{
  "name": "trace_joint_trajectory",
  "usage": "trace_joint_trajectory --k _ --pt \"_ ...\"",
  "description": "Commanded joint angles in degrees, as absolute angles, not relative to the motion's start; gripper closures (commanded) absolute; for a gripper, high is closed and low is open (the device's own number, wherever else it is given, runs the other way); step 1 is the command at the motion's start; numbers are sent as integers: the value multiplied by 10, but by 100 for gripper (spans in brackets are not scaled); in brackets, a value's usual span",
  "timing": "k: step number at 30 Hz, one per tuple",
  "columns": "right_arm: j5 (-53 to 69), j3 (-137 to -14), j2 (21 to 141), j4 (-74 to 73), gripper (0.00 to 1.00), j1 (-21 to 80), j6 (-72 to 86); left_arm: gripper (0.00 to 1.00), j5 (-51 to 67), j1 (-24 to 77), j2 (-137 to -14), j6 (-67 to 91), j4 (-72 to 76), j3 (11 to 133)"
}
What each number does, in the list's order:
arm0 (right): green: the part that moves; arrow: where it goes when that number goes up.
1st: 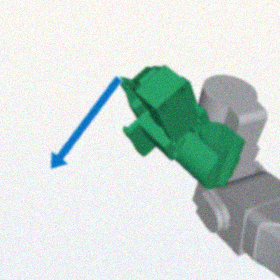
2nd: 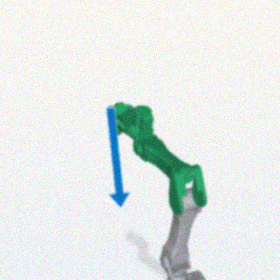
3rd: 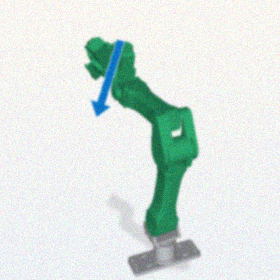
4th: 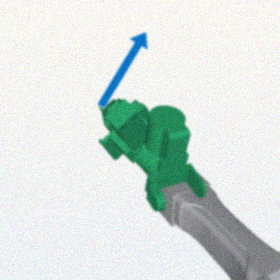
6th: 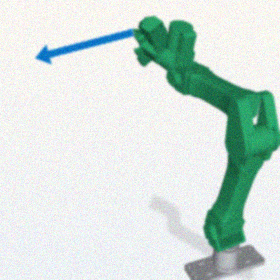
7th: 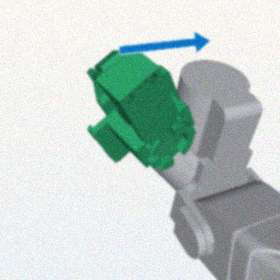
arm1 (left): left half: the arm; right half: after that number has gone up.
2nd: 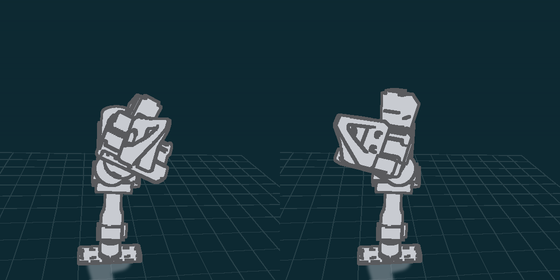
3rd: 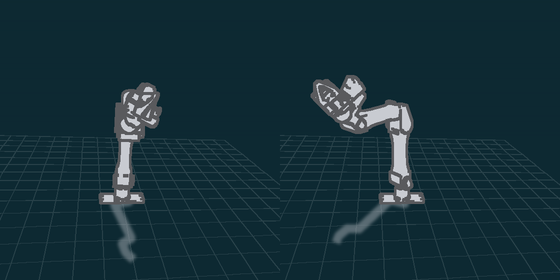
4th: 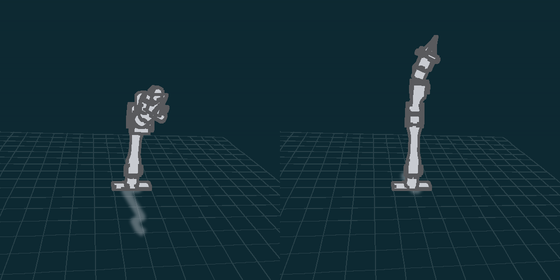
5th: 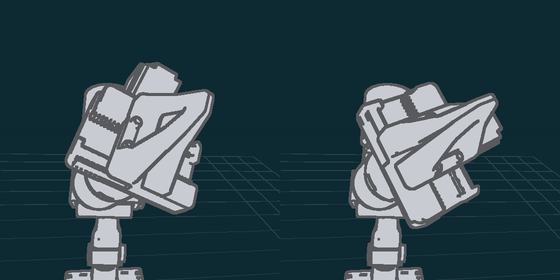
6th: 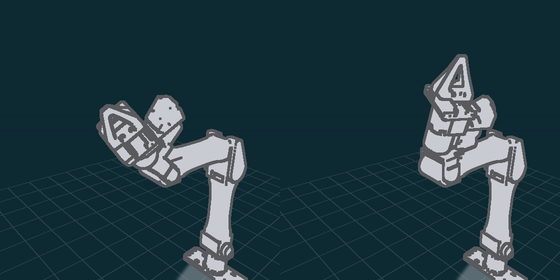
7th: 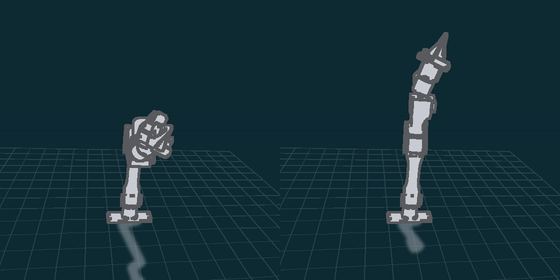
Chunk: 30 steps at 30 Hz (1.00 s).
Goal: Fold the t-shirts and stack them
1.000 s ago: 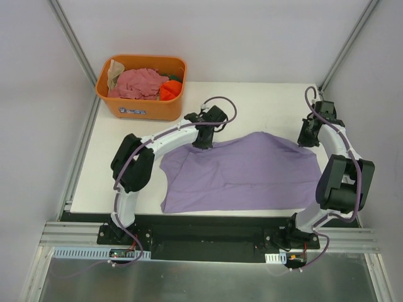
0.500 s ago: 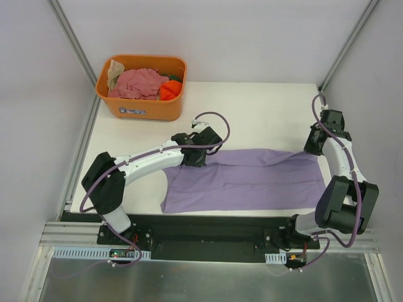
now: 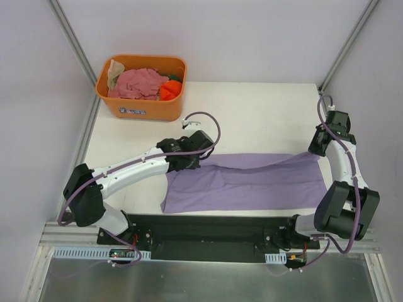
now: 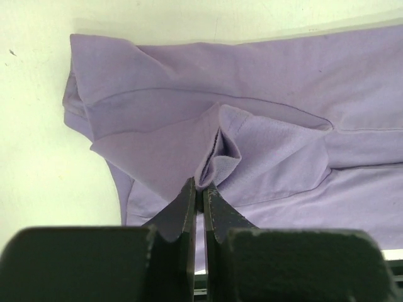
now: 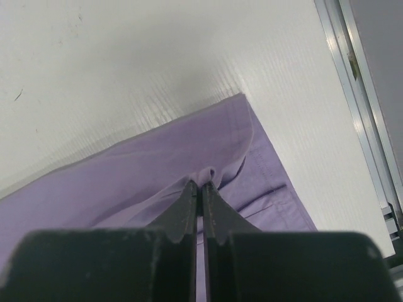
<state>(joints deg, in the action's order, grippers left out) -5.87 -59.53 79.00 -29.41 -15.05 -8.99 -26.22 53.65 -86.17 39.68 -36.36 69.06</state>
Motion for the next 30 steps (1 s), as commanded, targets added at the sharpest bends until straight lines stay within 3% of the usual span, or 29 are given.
trace_joint_trajectory --k 1,11,14,16,18,21,24,26,30 --pt "-76 -595 765 -302 98 -161 -82 100 -276 546 -835 407 -372 668" --pt "-90 -584 793 -319 86 -161 -69 100 -236 576 -870 425 -372 643" --pt "-140 -577 789 -344 75 -163 -52 79 -215 592 -857 427 -373 621" --pt "-189 -576 783 -373 53 -163 -34 66 -192 598 -834 431 -375 597" --pt "-226 -573 772 -387 43 -164 -25 46 -166 601 -799 436 -376 575" --pt "-242 -575 746 -403 20 -164 -10 31 -164 607 -747 440 -377 552" --pt "-208 -577 722 -412 1 -164 -1 1 -179 607 -717 437 -375 561" --pt "-117 -573 707 -402 4 -164 -9 1 -212 606 -722 427 -372 583" --pt "176 -528 696 -317 4 -164 -26 1 -222 575 -793 397 -359 655"
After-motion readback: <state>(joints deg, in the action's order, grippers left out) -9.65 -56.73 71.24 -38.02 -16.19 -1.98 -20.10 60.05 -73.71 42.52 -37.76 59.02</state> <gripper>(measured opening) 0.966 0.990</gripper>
